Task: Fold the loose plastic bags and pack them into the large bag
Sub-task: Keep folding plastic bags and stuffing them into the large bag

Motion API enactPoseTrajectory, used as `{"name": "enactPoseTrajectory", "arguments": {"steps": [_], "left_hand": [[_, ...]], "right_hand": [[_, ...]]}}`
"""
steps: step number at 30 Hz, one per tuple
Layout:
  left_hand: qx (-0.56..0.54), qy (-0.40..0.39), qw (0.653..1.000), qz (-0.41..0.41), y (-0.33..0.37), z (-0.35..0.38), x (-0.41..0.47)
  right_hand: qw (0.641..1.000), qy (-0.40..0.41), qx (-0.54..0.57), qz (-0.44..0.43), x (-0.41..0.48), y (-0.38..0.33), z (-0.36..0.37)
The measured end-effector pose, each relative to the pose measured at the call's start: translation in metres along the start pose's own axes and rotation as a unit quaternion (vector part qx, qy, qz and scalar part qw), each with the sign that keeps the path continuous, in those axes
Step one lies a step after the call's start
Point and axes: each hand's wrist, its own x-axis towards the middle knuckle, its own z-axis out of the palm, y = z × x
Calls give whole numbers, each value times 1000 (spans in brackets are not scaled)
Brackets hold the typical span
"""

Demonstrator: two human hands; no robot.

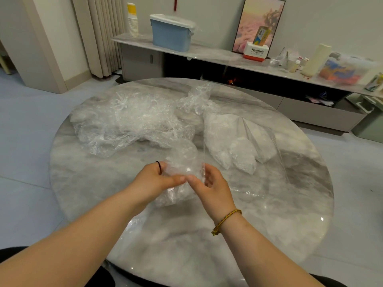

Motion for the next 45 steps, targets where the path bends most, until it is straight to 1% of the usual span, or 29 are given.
{"name": "enactPoseTrajectory", "arguments": {"steps": [2, 5, 6, 8, 9, 11, 13, 15, 16, 18, 20, 22, 24, 27, 29, 31, 33, 38, 42, 45], "left_hand": [[-4, -14, 1000, 10, 3, 10, 0], [-14, -42, 999, 11, 5, 23, 2], [-25, -43, 999, 10, 7, 27, 4], [-17, -12, 1000, 16, 9, 32, 9], [13, 5, 999, 31, 8, 36, 13], [124, 30, 989, 76, 3, 41, 18], [251, 20, 961, 116, -5, 49, 21], [361, -15, 924, 126, -14, 57, 22], [395, -28, 911, 118, -18, 61, 22], [430, -39, 898, 90, -22, 66, 25], [432, -38, 899, 65, -26, 67, 31], [393, -31, 918, 56, -28, 67, 36], [350, -15, 934, 72, -28, 68, 37], [317, -4, 944, 95, -25, 66, 36], [313, -11, 944, 104, -25, 66, 37], [314, -18, 943, 110, -25, 65, 37], [316, -23, 942, 113, -26, 64, 38], [317, -24, 942, 105, -27, 66, 40], [301, -35, 947, 105, -26, 71, 40], [297, -46, 948, 101, -28, 74, 40]], "right_hand": [[999, 26, 16, -10, 3, -1, -6], [998, 55, 39, 5, 7, -6, -17], [997, 64, 44, 1, 9, -8, -24], [994, 97, 53, -7, 14, -11, -39], [991, 122, 56, -5, 18, -12, -48], [983, 173, 57, 7, 26, -11, -68], [976, 213, 27, 23, 33, -8, -87], [976, 211, -36, 47, 38, -1, -100], [975, 197, -76, 62, 40, 3, -105], [972, 155, -153, 91, 44, 13, -107], [967, 107, -208, 103, 47, 18, -103], [964, 72, -236, 97, 50, 18, -96], [961, 55, -257, 86, 52, 16, -91], [950, 74, -292, 77, 62, 14, -86], [942, 119, -301, 86, 75, 14, -89], [927, 172, -316, 102, 90, 12, -96], [903, 201, -363, 110, 101, 11, -104], [821, 170, -537, 95, 113, 16, -121], [769, 153, -614, 98, 117, 26, -127], [732, 149, -659, 84, 119, 33, -129]]}}
